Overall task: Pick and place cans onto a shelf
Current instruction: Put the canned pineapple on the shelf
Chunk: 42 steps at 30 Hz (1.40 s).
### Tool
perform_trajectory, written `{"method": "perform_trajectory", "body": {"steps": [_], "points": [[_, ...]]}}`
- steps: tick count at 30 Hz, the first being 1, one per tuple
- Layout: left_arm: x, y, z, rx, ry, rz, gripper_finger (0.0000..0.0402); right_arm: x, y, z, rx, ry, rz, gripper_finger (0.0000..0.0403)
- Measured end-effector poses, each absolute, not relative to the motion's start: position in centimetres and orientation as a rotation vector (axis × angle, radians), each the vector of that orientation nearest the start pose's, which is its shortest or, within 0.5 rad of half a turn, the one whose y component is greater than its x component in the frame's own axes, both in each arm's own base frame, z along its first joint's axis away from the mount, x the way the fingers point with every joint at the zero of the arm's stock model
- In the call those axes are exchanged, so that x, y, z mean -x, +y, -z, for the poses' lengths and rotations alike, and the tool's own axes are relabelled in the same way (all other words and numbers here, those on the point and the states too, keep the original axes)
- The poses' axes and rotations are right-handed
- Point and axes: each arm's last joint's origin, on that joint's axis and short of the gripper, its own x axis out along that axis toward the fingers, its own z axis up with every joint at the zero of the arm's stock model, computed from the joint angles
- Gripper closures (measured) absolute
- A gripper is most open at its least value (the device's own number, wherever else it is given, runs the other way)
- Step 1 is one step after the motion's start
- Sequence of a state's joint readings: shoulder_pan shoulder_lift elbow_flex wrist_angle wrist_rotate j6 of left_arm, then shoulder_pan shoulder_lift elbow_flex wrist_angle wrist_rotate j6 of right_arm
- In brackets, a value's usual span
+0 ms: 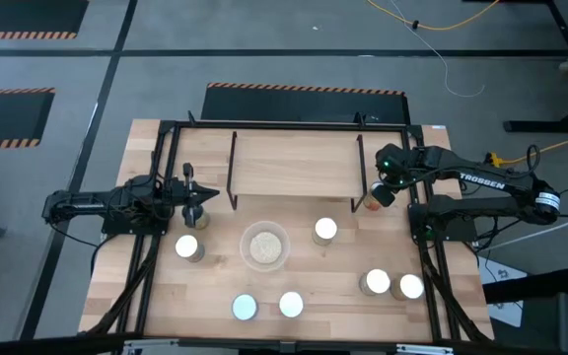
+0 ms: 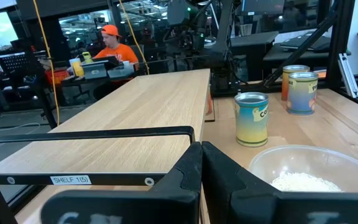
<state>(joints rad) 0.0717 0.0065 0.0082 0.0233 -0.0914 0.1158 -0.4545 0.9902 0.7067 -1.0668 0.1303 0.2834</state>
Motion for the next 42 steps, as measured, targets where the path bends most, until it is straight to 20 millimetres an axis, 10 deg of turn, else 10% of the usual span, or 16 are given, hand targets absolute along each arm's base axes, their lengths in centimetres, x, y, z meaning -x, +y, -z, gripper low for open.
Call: {"method": "perform_trajectory", "body": {"steps": [18,42], "points": [[-9.7,1.0,-16.8,-0.115,-0.015,-0.164,0.0401,-13.2,-6.9,-28.1,-0.409,1.202,0.666,0.0401],[-9.7,1.0,-16.8,-0.115,-0.016,-0.164,0.0401,-10.6,-5.9,-44.4,-0.153,0.842,0.645,0.0401]]}}
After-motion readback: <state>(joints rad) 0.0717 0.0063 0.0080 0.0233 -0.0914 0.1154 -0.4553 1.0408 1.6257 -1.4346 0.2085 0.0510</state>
